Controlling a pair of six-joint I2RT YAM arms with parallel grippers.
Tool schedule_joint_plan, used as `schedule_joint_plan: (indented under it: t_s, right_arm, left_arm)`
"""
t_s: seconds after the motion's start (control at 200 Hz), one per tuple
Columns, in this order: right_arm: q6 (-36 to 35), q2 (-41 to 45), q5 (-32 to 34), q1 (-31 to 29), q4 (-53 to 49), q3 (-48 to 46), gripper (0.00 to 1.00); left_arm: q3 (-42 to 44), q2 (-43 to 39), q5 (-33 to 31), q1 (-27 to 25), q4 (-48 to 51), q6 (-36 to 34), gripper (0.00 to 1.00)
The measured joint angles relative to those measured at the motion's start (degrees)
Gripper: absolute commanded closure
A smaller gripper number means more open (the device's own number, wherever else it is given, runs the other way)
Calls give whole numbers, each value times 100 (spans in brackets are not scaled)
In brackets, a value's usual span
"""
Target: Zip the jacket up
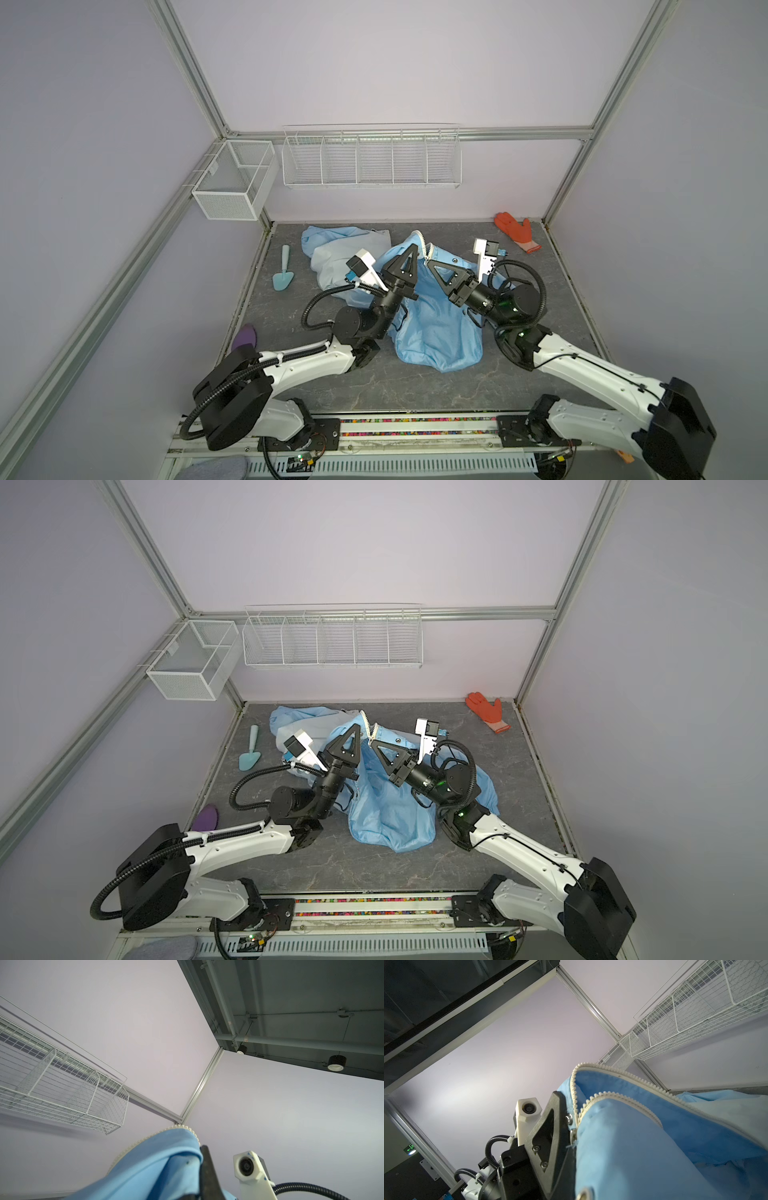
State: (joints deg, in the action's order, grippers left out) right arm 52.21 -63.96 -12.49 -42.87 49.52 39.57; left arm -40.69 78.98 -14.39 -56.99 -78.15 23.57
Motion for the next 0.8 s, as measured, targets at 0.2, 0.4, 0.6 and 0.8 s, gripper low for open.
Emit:
schedule_joint_plan:
  t_s: [0.2,0.4,0.6,0.8]
  right_arm:
    - [-66,76,103,0,-57,0,93]
    - [-125,107,120,2,-76,0,93]
    - [-175,107,114,7,-66,2,93]
    - [-299,105,-24,101,-33,9,94]
  left_arm:
    - [-2,0,118,-2,2,116,100]
    - [-2,0,184,-7,2,177,100]
    - [-2,11,229,-7,0,302,100]
    - [-2,11,229,-13,9,509,100]
